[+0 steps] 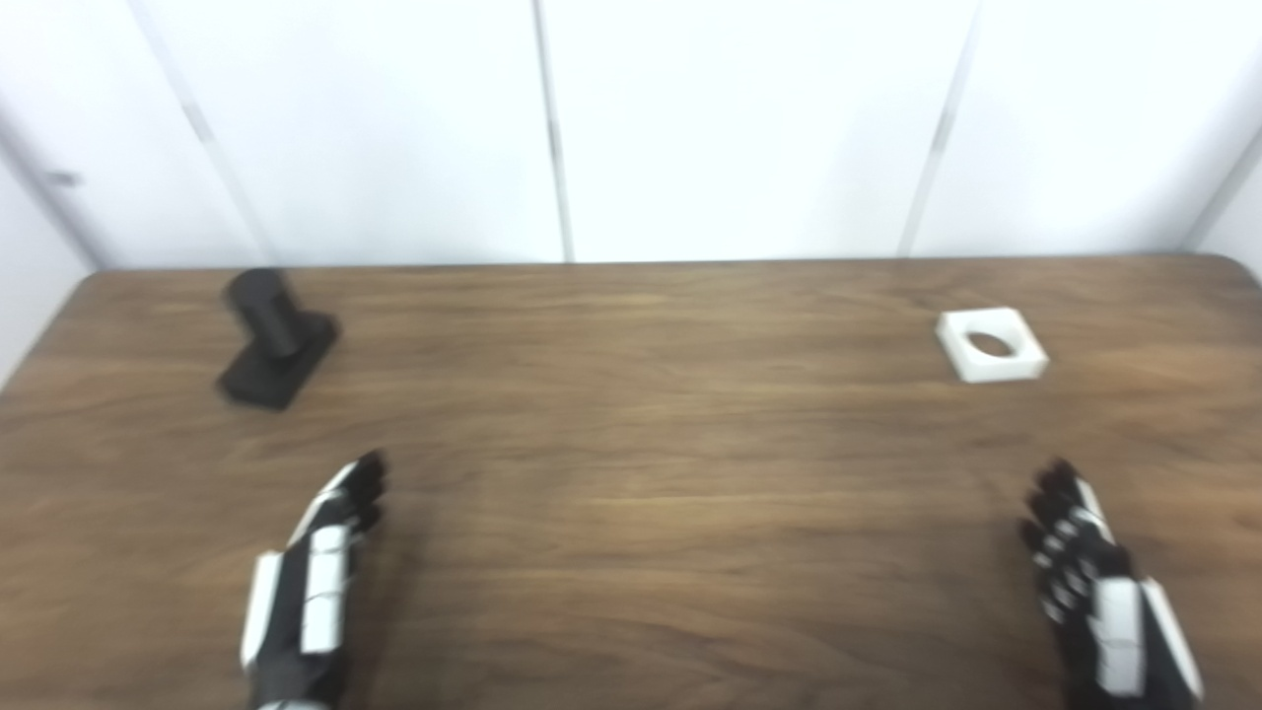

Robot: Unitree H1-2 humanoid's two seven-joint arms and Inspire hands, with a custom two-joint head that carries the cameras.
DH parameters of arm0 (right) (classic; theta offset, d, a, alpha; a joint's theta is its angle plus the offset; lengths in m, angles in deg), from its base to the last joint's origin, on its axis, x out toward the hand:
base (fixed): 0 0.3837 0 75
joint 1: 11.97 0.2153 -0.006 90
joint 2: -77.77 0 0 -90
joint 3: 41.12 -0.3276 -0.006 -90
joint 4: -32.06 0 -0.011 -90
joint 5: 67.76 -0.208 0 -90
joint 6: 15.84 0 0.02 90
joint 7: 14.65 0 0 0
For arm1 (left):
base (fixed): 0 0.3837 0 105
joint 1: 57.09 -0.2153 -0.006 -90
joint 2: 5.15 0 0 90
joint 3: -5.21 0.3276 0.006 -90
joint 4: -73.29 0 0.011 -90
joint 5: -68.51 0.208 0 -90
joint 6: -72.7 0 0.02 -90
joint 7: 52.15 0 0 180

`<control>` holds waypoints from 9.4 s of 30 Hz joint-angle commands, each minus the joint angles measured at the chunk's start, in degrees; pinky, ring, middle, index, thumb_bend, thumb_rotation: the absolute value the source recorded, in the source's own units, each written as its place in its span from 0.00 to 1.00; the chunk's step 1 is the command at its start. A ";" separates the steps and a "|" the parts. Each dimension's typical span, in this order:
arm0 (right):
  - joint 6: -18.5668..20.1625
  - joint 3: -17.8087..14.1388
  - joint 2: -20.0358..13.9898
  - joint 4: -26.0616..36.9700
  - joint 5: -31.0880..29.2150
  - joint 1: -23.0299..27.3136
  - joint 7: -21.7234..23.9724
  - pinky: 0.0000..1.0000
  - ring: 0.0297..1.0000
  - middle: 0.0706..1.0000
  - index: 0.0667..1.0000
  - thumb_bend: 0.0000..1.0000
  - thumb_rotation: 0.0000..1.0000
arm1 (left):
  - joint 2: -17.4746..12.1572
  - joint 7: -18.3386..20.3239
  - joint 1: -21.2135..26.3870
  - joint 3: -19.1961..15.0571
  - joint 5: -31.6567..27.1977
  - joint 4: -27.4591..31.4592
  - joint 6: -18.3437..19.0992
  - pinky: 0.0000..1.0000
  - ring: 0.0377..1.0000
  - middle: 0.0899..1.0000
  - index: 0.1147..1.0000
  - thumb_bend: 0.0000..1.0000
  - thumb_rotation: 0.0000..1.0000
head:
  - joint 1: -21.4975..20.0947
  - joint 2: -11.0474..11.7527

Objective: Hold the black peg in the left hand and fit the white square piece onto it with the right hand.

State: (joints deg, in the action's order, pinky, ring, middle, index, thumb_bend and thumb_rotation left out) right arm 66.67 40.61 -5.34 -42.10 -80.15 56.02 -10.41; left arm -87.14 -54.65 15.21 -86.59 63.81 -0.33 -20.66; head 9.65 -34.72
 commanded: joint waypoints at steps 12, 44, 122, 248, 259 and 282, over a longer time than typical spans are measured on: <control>-3.28 -2.32 -2.41 -2.64 -4.11 1.90 3.18 1.00 1.00 0.96 0.93 0.73 0.97 | 5.37 -3.24 0.21 4.32 2.57 -2.13 -3.79 0.92 0.90 0.89 0.85 0.58 0.88 | 10.62 6.05; -7.06 -4.33 -3.82 -6.33 -4.72 1.75 6.28 0.99 0.96 0.94 0.93 0.64 0.94 | 0.96 -17.73 6.89 -1.66 48.24 9.29 18.10 0.77 0.85 0.85 0.80 0.81 0.35 | 12.95 5.38; -8.26 -2.85 -2.32 -3.12 -2.31 -0.68 5.15 0.98 0.94 0.92 0.91 0.63 0.97 | -15.24 -24.21 43.59 -1.51 40.69 -45.39 20.57 0.70 0.74 0.65 0.43 0.57 0.09 | 9.64 3.87; 31.65 8.94 -30.26 -9.23 40.79 42.89 10.79 0.84 0.90 0.89 0.81 0.86 0.13 | -7.42 11.82 2.41 22.80 53.44 5.24 5.74 0.82 0.76 0.67 0.42 0.52 0.05 | -31.11 -10.60; 25.85 18.69 -32.42 -24.22 48.07 52.21 11.38 0.91 0.92 0.90 0.80 0.86 0.14 | -7.10 12.34 1.75 22.44 53.09 6.02 6.11 0.82 0.76 0.67 0.42 0.52 0.05 | -30.87 -9.71; 24.39 26.25 -32.43 -32.63 54.38 58.23 15.63 0.97 0.95 0.90 0.73 0.85 0.13 | -6.10 11.43 1.78 22.32 54.00 6.21 5.77 0.82 0.75 0.67 0.42 0.52 0.05 | -30.16 -9.37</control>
State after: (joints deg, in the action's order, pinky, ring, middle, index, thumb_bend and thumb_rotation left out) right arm 91.90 67.41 -35.88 -75.72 -26.72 110.97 5.52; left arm -93.25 -45.07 17.97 -64.92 117.62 6.56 -15.60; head -20.48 -44.03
